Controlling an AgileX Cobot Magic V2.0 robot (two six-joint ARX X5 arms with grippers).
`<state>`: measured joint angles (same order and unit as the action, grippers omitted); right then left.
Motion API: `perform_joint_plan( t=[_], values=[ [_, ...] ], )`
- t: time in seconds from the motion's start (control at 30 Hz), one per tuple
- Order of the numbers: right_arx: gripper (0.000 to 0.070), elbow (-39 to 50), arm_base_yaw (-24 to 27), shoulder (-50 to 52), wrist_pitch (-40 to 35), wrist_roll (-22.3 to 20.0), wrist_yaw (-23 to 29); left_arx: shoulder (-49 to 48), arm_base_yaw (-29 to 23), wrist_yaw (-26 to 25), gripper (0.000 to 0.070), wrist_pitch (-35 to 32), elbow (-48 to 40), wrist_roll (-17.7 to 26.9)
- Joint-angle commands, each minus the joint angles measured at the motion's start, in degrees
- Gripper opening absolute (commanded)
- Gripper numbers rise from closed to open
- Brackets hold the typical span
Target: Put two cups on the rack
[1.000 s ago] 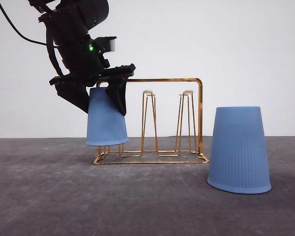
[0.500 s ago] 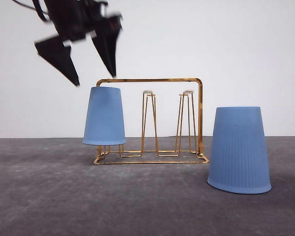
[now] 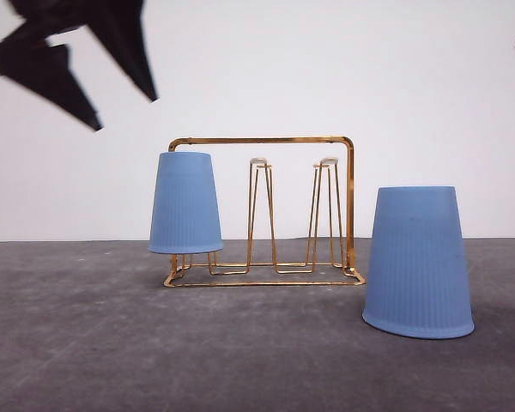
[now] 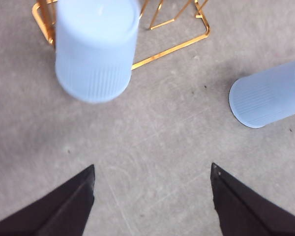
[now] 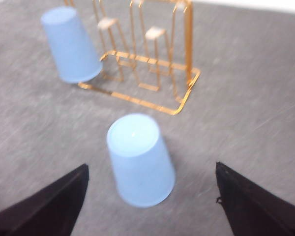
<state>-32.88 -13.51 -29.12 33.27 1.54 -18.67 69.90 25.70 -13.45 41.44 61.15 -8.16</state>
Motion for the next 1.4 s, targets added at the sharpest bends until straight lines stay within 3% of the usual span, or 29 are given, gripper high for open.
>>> perform_joint_plan(
  t=[0.0, 0.23, 0.53, 0.7, 0.93, 1.03, 1.13, 1.27, 1.37],
  values=[
    [0.0520, -0.9, -0.4, -2.0, -0.3, 1.1, -0.8, -3.8, -0.1, -0.1, 0.0430, -4.4, -6.5, -4.2],
    [0.0523, -0.9, -2.7, -12.8, -3.5, 1.1, -0.9, -18.8, -0.4, 0.5, 0.0430, -14.3, -23.5, -12.1],
    [0.0546, -0.9, -8.6, -27.7, -16.7, 1.3, -0.3, -29.9, -0.4, 2.8, 0.0430, -7.8, -27.8, -11.9],
    [0.0551, -0.9, -10.8, -36.6, -23.7, 2.6, 2.7, -31.9, -0.4, 3.0, 0.0430, -7.1, -27.8, -11.9],
    [0.0411, -0.9, -11.2, -43.3, -28.8, 6.1, 3.9, -32.1, -0.4, 3.0, 0.0430, -6.3, -27.8, -11.9],
    [0.0392, -1.8, -11.2, -42.9, -26.4, 7.9, 3.7, -32.1, -0.4, 3.0, 0.0430, -6.3, -27.8, -11.9],
    [0.0392, -6.2, -11.1, -42.1, -17.9, 9.0, 3.8, -32.1, -0.4, 3.0, 0.0430, -6.3, -27.8, -11.9],
    [0.0392, -16.6, -11.0, -42.0, -4.9, 7.8, 4.2, -32.1, -0.4, 3.1, 0.0430, -6.4, -27.8, -11.9],
    [0.0392, -25.0, -11.0, -42.0, 0.6, 6.3, 6.1, -32.1, -0.4, 3.1, 0.0430, -6.4, -27.8, -11.9]
  ],
)
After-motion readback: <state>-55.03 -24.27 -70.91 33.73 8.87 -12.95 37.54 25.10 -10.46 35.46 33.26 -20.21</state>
